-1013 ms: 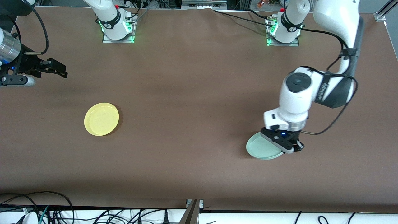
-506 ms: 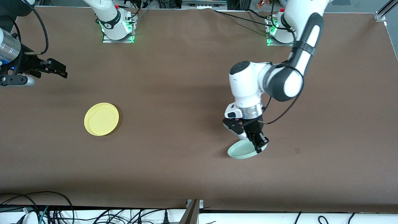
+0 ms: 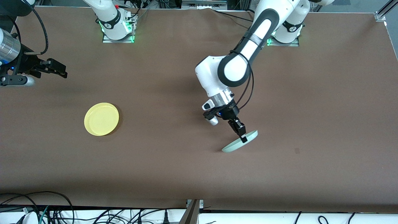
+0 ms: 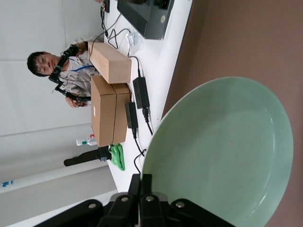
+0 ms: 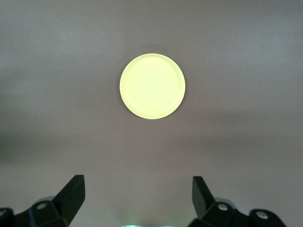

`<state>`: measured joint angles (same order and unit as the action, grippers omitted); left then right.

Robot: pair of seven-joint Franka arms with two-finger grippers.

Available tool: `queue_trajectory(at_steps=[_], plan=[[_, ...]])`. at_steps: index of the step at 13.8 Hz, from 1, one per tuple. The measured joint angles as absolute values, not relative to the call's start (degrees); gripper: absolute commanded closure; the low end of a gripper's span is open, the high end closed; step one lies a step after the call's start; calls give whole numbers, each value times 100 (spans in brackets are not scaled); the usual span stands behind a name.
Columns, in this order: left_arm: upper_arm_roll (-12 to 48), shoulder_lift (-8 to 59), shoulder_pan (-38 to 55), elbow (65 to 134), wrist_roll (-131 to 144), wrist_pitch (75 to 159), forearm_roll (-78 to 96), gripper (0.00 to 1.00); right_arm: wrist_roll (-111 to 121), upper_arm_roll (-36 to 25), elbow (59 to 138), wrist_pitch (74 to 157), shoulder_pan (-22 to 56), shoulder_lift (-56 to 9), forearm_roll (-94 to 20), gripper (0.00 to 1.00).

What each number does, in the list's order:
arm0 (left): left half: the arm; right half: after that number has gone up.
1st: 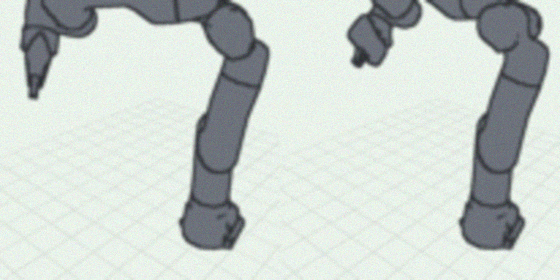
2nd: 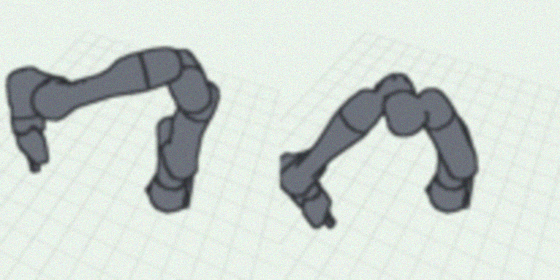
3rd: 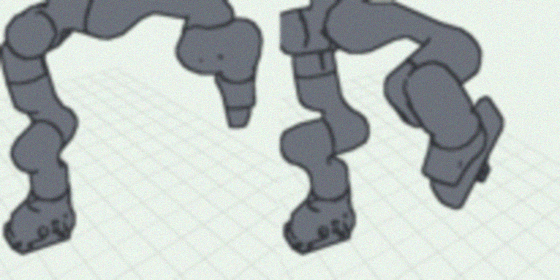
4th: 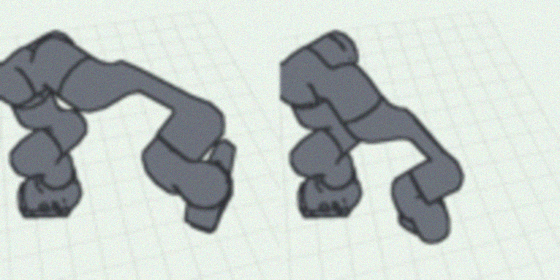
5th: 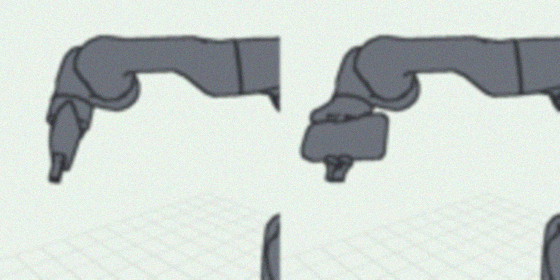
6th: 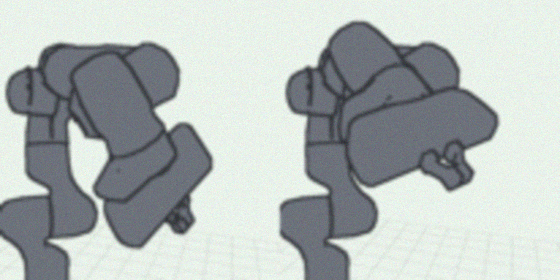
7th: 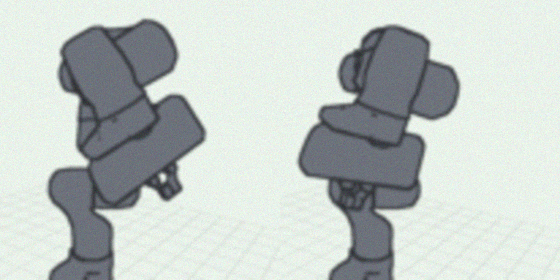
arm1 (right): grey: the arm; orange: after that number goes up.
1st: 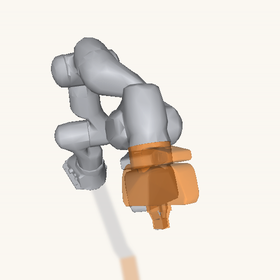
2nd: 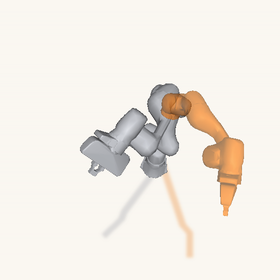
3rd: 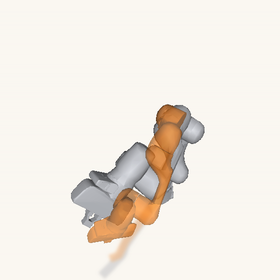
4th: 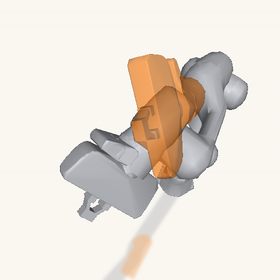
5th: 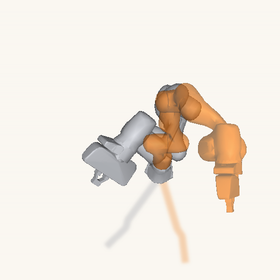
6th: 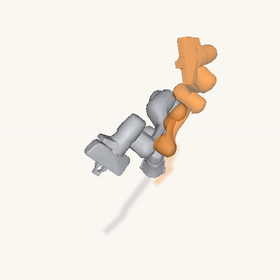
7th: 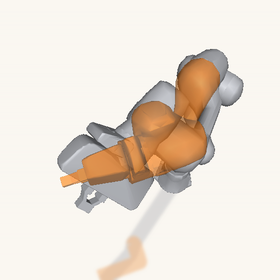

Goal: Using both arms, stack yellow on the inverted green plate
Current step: 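Carry the green plate toward the table middle, turning it upside down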

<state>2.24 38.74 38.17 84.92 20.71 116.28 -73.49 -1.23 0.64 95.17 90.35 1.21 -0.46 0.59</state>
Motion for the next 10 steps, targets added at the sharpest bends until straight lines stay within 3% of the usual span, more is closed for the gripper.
queue_trajectory(at_steps=[10], plan=[[246,4725,4764,7982,2538,10238,-7819,100,-123,60,9517,9033,121,-47,59,0]])
